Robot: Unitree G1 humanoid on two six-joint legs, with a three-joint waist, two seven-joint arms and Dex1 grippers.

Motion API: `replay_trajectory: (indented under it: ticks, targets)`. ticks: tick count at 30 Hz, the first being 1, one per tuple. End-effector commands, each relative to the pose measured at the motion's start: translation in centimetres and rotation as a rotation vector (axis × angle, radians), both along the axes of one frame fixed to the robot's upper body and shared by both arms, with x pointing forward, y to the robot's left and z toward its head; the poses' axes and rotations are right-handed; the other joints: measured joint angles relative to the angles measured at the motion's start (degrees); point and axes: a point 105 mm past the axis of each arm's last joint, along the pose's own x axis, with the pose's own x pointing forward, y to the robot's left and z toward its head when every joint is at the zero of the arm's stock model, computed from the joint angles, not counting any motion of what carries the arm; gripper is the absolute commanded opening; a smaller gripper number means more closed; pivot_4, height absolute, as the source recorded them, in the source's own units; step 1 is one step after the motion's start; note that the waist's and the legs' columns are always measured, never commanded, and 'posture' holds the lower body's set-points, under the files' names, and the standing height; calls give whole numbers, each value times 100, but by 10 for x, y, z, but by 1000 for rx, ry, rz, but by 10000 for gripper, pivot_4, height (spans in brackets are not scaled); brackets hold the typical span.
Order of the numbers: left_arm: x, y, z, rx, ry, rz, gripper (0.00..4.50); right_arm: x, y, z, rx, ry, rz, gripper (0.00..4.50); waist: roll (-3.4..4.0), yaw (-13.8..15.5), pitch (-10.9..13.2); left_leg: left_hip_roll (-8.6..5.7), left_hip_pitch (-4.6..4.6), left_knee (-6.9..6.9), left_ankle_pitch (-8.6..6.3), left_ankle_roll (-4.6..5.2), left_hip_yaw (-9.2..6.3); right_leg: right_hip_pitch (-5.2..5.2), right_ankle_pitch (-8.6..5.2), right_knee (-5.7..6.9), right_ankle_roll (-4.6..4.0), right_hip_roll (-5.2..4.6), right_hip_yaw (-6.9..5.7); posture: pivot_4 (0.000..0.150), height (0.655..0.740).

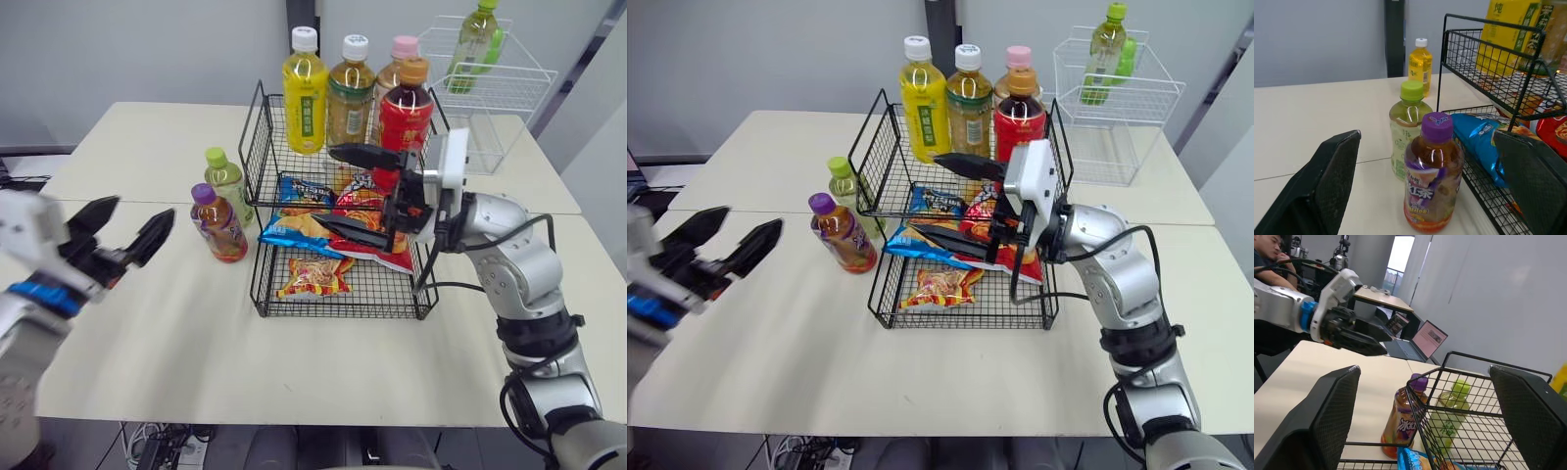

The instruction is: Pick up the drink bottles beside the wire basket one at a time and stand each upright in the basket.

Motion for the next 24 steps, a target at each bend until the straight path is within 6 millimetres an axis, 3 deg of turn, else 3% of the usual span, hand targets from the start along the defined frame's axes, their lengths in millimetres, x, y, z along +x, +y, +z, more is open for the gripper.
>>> replay_trajectory:
  ticks: [1, 5, 9, 21, 24]
  targets:
    - [17, -11, 1, 22, -33, -9, 44869, -8, -6, 14, 25, -58, -25, 45000, 0, -8, 0, 0, 0, 0, 0, 0, 0, 0, 0, -1, 0, 0, -1, 1500, 7400]
    - [37, -27, -3, 17, -35, -41, 44869, -9, -8, 13, 10, -63, -53, 45000, 0, -11, 0, 1, -1, -5, 0, 0, 1, -2, 0, -2, 0, 0, -1, 1500, 7400]
    - [51, -28, -10, 40, -16, 5, 44869, -11, -12, 13, 6, -61, -74, 45000, 0, -23, 1, 0, -1, -8, 0, 0, 1, -4, -1, -3, 1, 0, 0, 1500, 7400]
    - [67, -32, -11, 32, -25, 19, 44869, -13, -14, 14, -1, -69, -95, 45000, 1, -15, 1, -1, -4, -8, 0, 0, -1, -4, -1, -4, 2, -2, -2, 1500, 7400]
    - [69, -32, -14, 41, -15, 21, 38973, -13, -15, 15, 1, -74, -100, 45000, 1, -15, 1, -1, -4, -11, 0, 0, -2, -5, -2, -5, 3, -2, -2, 1500, 7400]
